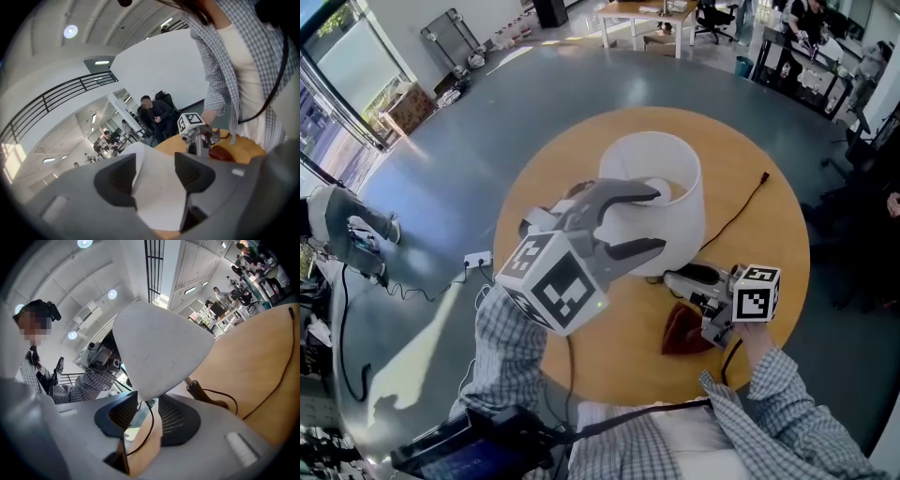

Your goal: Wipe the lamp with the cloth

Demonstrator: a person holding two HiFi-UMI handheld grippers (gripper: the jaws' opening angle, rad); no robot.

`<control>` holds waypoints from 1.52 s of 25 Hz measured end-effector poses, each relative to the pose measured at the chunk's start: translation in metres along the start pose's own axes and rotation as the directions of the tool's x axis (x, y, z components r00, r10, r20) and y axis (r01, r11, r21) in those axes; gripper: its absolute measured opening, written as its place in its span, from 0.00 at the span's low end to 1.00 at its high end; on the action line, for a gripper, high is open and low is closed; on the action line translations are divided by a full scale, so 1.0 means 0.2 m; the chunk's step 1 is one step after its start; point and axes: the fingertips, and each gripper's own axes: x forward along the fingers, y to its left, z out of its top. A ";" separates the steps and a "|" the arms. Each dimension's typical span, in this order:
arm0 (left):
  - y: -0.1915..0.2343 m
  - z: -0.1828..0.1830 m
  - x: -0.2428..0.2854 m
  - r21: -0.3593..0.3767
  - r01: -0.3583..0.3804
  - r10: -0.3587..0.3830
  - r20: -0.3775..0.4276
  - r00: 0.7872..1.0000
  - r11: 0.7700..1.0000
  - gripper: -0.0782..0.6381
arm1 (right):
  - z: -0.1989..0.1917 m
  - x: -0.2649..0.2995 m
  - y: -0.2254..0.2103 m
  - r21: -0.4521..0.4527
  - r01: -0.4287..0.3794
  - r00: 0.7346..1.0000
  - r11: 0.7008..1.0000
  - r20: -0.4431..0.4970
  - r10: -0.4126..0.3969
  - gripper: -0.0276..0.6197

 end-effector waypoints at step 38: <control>-0.23 0.01 -0.29 -0.506 -0.208 0.351 0.205 0.913 0.837 0.12 | -0.24 -0.23 0.04 -0.344 0.304 0.943 0.888 -0.022 -0.332 0.05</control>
